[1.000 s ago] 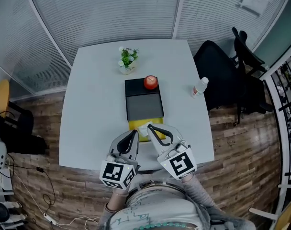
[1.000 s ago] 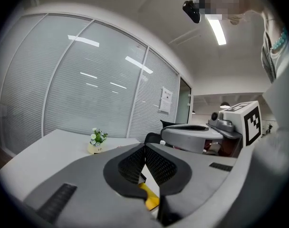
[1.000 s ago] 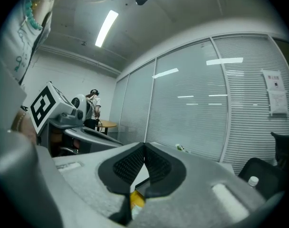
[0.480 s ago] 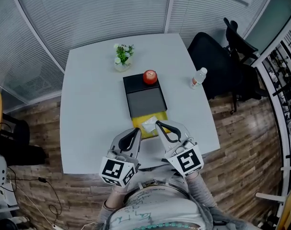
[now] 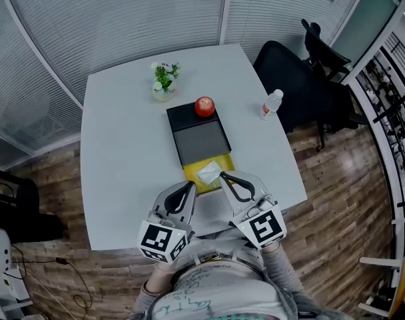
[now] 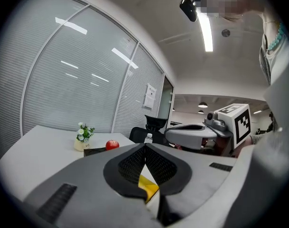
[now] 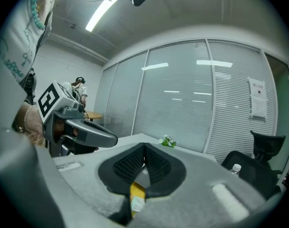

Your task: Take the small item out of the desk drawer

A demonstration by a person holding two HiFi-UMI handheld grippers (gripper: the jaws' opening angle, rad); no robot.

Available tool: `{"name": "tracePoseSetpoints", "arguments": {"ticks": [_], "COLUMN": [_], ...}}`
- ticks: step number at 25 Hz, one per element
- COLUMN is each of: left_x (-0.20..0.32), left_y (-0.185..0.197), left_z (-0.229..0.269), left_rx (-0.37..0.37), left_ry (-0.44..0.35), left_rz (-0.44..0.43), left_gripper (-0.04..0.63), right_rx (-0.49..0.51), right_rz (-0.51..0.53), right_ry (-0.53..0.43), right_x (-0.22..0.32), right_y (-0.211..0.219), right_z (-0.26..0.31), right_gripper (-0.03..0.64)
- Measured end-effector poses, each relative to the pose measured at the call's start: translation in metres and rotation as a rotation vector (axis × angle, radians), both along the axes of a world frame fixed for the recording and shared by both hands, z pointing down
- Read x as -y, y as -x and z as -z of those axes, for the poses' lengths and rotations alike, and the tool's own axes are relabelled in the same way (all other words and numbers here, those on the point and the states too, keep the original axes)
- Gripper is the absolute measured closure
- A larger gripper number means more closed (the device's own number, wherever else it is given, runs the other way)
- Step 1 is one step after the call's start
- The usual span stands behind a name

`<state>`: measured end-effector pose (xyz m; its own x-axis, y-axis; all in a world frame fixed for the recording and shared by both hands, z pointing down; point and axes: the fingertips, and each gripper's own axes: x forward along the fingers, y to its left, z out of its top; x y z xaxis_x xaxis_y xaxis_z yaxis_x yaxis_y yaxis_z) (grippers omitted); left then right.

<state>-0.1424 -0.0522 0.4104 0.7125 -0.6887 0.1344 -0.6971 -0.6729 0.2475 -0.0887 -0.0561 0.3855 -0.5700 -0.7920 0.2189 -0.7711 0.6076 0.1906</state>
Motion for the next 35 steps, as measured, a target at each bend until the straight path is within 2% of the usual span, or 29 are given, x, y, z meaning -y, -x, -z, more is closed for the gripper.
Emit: {"name": "tracePoseSetpoints", "arguments": {"ticks": [9, 19, 26, 35], "left_x": [0.007, 0.027, 0.038, 0.038], "left_y": [-0.005, -0.020, -0.034, -0.030], "left_z": [0.001, -0.002, 0.003, -0.002], "left_rx": [-0.009, -0.026, -0.046, -0.018], "left_ry": [-0.011, -0.005, 0.008, 0.014], "left_rz": [0.000, 0.038, 0.035, 0.026], "left_gripper": [0.597, 0.597, 0.597, 0.597], "right_rx": [-0.003, -0.014, -0.036, -0.057], "right_rz": [0.026, 0.102, 0.143, 0.145], "right_ry": [0.016, 0.021, 0.023, 0.032], "right_x": [0.007, 0.029, 0.039, 0.045], "right_y": [-0.002, -0.010, -0.016, -0.016], "right_z": [-0.006, -0.008, -0.011, -0.030], "right_gripper": [0.614, 0.614, 0.614, 0.614]}}
